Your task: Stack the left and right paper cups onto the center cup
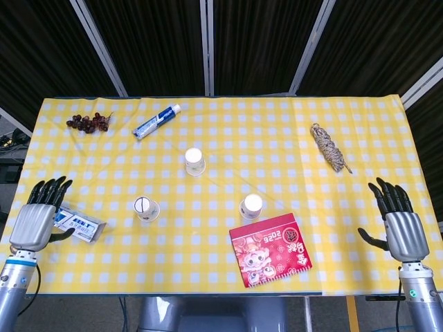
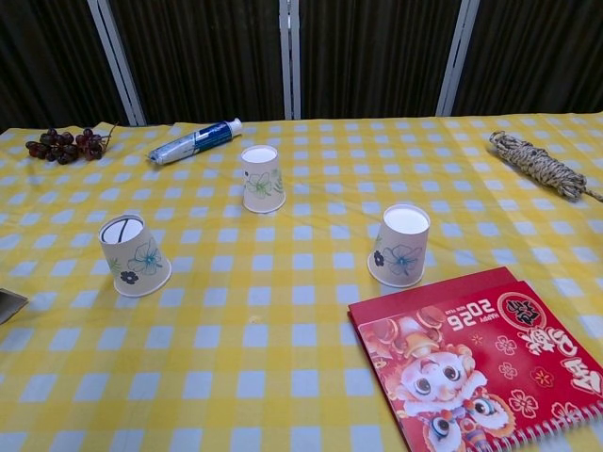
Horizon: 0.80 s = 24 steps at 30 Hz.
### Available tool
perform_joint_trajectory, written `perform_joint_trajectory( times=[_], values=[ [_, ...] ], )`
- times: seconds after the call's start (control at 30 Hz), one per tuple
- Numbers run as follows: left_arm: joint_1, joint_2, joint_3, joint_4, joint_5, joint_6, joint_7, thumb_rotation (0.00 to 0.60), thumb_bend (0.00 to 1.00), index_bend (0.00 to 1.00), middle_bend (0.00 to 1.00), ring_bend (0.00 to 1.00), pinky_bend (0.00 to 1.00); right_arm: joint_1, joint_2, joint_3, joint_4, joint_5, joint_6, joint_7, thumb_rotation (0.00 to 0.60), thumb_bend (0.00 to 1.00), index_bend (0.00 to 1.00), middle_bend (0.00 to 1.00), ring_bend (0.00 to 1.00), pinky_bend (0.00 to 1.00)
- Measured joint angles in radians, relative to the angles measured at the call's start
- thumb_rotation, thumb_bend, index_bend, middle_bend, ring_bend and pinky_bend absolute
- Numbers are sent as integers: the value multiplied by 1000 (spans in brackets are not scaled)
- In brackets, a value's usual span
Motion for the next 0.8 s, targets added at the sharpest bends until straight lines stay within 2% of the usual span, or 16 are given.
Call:
perform_joint_trajectory(
  times=[0.13,0.23,0.43,0.67,0.8],
  values=[
    [-38,6,-13,-25,-19,-52,42,600,54,205,0,0,0,-1,6,1,-1,-1,2,16,600,91,0,0,0,0],
    [-76,7,-23,-57,-42,-104,88,600,90,236,0,0,0,-3,13,3,-2,-1,5,39,600,91,0,0,0,0],
    [-157,-11,-49,-116,-133,-194,209,600,142,244,0,0,0,-5,28,5,-2,2,6,82,600,91,0,0,0,0],
    [-246,-67,-61,-137,-271,-269,367,600,197,232,0,0,0,-8,36,8,-3,-2,14,103,600,91,0,0,0,0],
    [-285,-93,-64,-142,-341,-294,417,600,238,212,0,0,0,-8,39,9,-2,1,12,115,600,91,0,0,0,0]
  ],
)
